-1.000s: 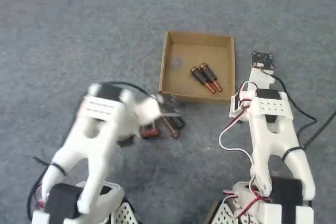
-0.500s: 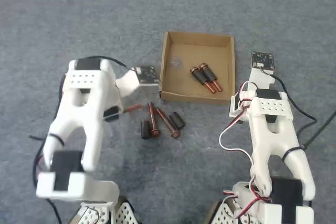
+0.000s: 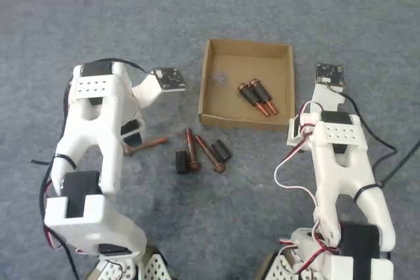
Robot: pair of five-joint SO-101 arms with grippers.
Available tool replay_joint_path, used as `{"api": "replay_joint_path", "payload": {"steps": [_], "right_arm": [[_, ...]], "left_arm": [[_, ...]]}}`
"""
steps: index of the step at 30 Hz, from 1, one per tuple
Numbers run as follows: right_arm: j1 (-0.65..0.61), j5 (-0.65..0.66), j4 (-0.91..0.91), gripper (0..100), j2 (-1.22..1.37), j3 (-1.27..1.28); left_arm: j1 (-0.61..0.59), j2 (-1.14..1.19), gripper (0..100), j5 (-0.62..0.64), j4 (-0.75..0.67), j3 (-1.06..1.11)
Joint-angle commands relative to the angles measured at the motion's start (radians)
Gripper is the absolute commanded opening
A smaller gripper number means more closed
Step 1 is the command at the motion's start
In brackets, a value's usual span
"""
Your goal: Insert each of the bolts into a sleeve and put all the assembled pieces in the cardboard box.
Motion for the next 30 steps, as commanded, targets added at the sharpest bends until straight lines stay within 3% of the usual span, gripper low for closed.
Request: {"api": "replay_joint_path", "payload": {"steps": [1, 11, 22, 30], "right_arm": [[0.015, 0.014, -0.018, 0.6, -0.005, -0.014], [0.015, 0.014, -0.025, 0.6, -0.005, -0.014], [0.015, 0.014, -0.025, 0.6, -0.005, -0.014], [0.015, 0.014, -0.021, 0.6, -0.005, -0.014]], "left_arm": [[0.003, -0.009, 12, 0.077, 0.054, -0.059], [0.035, -0.015, 2, 0.528, 0.063, -0.033], [0.035, -0.265, 2, 0.761, -0.235, 0.410], [0.026, -0.141, 2, 0.870, -0.353, 0.483]]}}
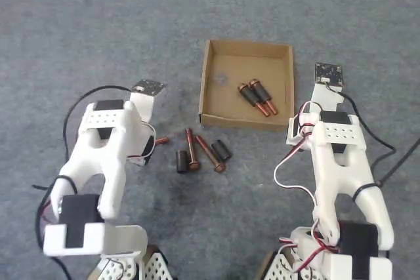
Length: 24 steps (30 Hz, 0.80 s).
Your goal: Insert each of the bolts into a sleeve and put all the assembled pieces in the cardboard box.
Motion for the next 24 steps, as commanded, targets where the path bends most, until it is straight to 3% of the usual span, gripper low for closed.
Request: {"api": "replay_joint_path", "payload": {"steps": [1, 15, 24], "right_arm": [[0.015, 0.014, -0.010, 0.6, -0.005, -0.014], [0.015, 0.014, -0.010, 0.6, -0.005, -0.011], [0.013, 0.015, -0.008, 0.6, -0.005, -0.011]], "left_arm": [[-0.003, 0.060, 2, 0.046, -0.069, -0.008], [-0.005, 0.089, 2, 0.120, -0.144, -0.074], [-0.107, 0.095, 2, 0.121, -0.216, -0.139]]}}
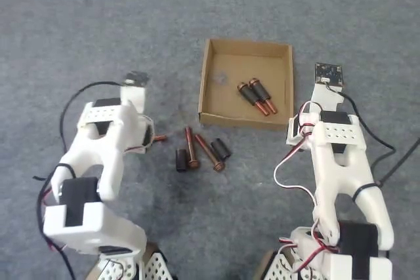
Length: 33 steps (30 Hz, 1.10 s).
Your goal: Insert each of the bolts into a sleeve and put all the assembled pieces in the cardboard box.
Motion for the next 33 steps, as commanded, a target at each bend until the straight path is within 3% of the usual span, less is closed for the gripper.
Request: {"api": "replay_joint_path", "payload": {"steps": [1, 9, 17, 26, 33], "right_arm": [[0.013, 0.015, -0.008, 0.6, -0.005, -0.011], [0.013, 0.015, -0.008, 0.6, -0.005, -0.011], [0.013, 0.015, -0.007, 0.6, -0.005, -0.011], [0.013, 0.015, -0.007, 0.6, -0.005, -0.011], [0.010, 0.015, -0.010, 0.6, -0.005, -0.011]], "left_arm": [[-0.048, -0.021, 2, 0.014, -0.035, -0.079], [-0.043, -0.021, 2, 0.034, -0.046, -0.114], [-0.025, 0.023, 2, 0.138, -0.189, -0.140], [-0.009, 0.160, 2, 0.230, -0.043, -0.354], [0.025, -0.020, 2, 0.368, -0.009, -0.308]]}}
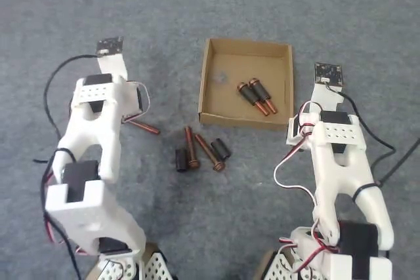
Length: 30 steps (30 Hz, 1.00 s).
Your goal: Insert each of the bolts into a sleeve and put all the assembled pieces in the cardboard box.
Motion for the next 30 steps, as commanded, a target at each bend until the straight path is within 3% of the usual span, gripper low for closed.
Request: {"api": "replay_joint_path", "payload": {"steps": [1, 7, 12, 21, 30], "right_arm": [[0.010, 0.012, -0.012, 0.6, -0.005, -0.011], [0.008, 0.012, -0.012, 0.6, -0.005, -0.011], [0.008, 0.012, -0.010, 0.6, -0.005, -0.011], [0.008, 0.012, -0.008, 0.6, -0.005, -0.011], [0.008, 0.012, -0.008, 0.6, -0.005, -0.011]], "left_arm": [[0.034, -0.186, 2, 0.077, 0.006, 0.028], [0.084, -0.416, 10, 0.247, 0.005, 0.209], [0.044, -0.462, 21, 0.405, -0.084, 0.349], [-0.014, -0.443, 21, 0.422, -0.215, 0.447], [-0.014, -0.222, 13, 0.422, -0.210, 0.311]]}}
